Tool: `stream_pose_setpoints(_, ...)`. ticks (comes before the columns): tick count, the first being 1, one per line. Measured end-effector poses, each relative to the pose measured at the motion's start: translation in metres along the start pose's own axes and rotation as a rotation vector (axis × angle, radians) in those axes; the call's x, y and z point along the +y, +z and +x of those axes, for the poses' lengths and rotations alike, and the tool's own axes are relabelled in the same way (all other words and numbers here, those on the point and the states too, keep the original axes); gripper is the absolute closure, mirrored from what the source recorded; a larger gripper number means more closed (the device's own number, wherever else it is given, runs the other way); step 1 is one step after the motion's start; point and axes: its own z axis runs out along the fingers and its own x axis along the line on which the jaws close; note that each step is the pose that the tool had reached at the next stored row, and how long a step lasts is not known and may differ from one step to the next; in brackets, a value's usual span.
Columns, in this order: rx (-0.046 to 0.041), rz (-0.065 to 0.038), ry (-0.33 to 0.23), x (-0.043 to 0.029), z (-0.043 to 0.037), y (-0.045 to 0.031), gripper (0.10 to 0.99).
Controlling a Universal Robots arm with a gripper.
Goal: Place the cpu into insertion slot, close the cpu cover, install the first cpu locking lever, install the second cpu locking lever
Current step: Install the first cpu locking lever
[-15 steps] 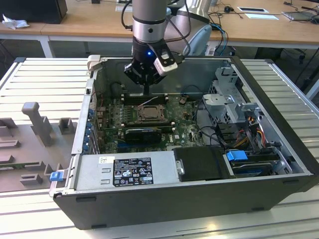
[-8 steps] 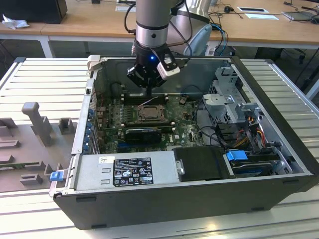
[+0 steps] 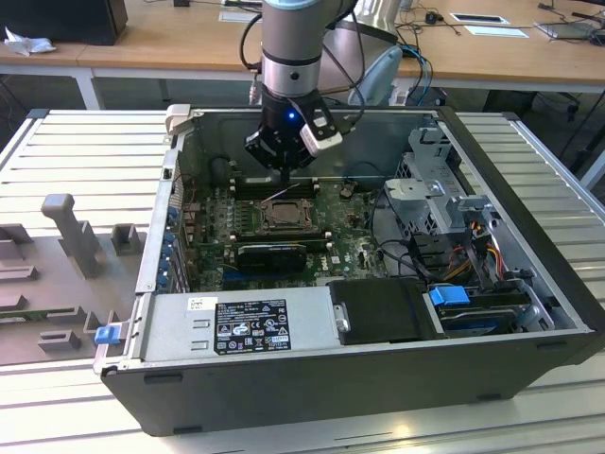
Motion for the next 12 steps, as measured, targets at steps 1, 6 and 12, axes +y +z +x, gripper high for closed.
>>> stream_pose_setpoints(1,0.0000,0.000,0.000,0.0003,-0.0014,0.0017,0.980)
stream_pose_setpoints(6,-0.0019,0.001,0.000,-0.0001,-0.0085,0.0058,0.980)
stream_pose_setpoints(12,-0.0098,0.001,0.000,-0.0023,-0.0088,0.0108,0.980)
